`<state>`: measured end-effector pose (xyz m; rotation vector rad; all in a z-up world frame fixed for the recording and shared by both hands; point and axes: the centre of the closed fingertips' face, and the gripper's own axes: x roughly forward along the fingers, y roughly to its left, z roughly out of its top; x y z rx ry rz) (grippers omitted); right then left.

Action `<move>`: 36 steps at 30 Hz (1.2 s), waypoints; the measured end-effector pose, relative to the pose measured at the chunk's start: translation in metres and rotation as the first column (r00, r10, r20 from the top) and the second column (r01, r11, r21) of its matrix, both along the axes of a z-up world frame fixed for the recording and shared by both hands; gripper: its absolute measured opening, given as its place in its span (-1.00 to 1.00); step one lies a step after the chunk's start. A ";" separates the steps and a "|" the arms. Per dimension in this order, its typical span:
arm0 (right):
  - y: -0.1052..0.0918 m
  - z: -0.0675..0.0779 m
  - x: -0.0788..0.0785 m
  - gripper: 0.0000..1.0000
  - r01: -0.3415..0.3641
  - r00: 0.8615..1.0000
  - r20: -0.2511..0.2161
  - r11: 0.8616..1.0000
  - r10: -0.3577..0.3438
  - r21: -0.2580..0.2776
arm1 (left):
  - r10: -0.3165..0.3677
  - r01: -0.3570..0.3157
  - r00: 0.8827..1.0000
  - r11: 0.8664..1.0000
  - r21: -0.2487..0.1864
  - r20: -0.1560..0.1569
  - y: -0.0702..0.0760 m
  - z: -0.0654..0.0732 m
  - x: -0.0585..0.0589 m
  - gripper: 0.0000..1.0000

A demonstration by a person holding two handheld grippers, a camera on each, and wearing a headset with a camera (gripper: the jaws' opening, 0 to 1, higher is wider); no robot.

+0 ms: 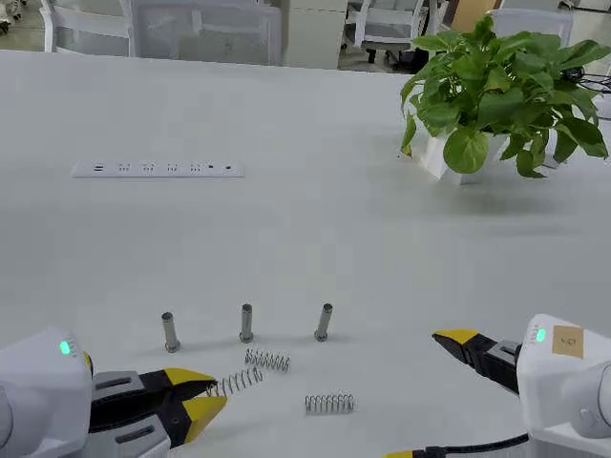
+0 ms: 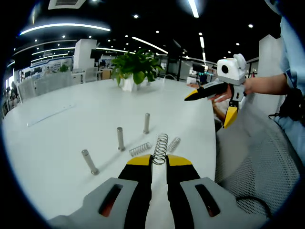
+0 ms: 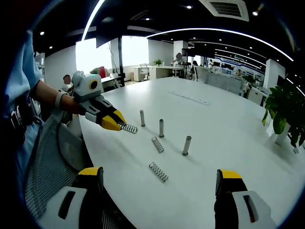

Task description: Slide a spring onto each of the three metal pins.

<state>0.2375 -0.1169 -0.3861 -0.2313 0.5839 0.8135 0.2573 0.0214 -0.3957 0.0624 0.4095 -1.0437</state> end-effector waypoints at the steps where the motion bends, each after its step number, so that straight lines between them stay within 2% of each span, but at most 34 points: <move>1: 0.004 0.004 0.001 0.96 0.004 1.000 0.001 1.000 -0.004 0.025 | -0.006 0.006 1.000 1.000 -0.003 0.003 -0.002 0.002 -0.001 -0.86; 8: 0.020 0.016 0.006 0.91 0.001 1.000 -0.010 0.994 0.000 0.113 | -0.039 0.039 0.999 0.999 -0.037 0.011 -0.013 0.015 -0.008 -0.86; 13: 0.031 0.025 0.004 0.77 -0.021 0.999 -0.042 0.982 0.030 0.188 | -0.085 0.086 0.996 0.995 -0.052 0.013 -0.021 0.024 -0.018 -0.86; 16: 0.037 0.027 0.001 0.62 -0.037 0.997 -0.060 0.976 0.051 0.216 | -0.101 0.102 0.995 0.993 -0.058 0.018 -0.024 0.028 -0.021 -0.86; 18: 0.042 0.027 -0.002 0.44 -0.045 0.994 -0.082 0.971 0.066 0.235 | -0.108 0.109 0.994 0.992 -0.063 0.022 -0.025 0.030 -0.023 -0.86; 21: 0.051 0.028 -0.005 0.28 -0.054 0.991 -0.104 0.960 0.085 0.276 | -0.118 0.120 0.993 0.990 -0.071 0.028 -0.028 0.034 -0.025 -0.86; 29: 0.069 0.030 -0.013 -0.08 -0.102 0.978 -0.139 0.940 0.154 0.324 | -0.143 0.145 0.989 0.985 -0.096 0.030 -0.035 0.040 -0.029 -0.86; 32: 0.073 0.031 -0.016 -0.27 -0.115 0.972 -0.154 0.931 0.177 0.346 | -0.157 0.159 0.987 0.982 -0.101 0.030 -0.036 0.041 -0.031 -0.86; 35: 0.073 0.030 -0.016 -0.38 -0.116 0.969 -0.166 0.929 0.184 0.352 | -0.169 0.171 0.985 0.979 -0.106 0.027 -0.037 0.042 -0.033 -0.86; 36: 0.073 0.031 -0.018 -0.41 -0.119 0.966 -0.173 0.923 0.193 0.367 | -0.175 0.177 0.984 0.978 -0.108 0.027 -0.038 0.043 -0.033 -0.86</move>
